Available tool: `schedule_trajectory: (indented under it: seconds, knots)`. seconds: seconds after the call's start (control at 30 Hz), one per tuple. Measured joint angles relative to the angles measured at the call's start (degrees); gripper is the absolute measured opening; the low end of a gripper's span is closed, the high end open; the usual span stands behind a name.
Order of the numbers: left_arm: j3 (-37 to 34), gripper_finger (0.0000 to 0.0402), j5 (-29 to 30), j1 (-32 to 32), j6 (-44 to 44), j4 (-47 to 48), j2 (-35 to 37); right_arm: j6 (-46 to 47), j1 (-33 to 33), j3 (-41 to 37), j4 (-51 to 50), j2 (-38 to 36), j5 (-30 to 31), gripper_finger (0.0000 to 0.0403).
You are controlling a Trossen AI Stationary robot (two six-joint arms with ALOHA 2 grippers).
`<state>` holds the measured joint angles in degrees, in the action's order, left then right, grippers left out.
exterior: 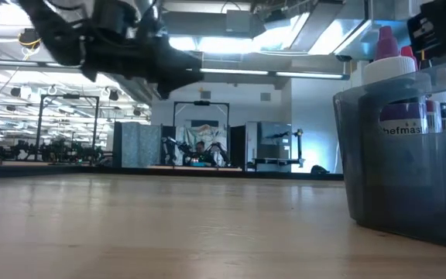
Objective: Pick & Place food coloring
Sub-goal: Return to Home Position
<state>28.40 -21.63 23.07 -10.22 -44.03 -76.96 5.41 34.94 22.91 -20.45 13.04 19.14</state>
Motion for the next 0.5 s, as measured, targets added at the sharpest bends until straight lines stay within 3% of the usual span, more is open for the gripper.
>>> schedule_trajectory:
  seconds: [0.3,0.5]
  knots:
    - [-10.13,0.0191,-0.11,-0.73,-3.62,-0.27,13.28,-2.94,-3.10,-5.09,0.07,-6.38,-0.95,0.0124]
    - [-18.96,0.0192,2.81,-0.94,-5.65,-8.98,23.16,-5.01,-7.91,-6.92,2.32,-6.47,-2.34,0.0124]
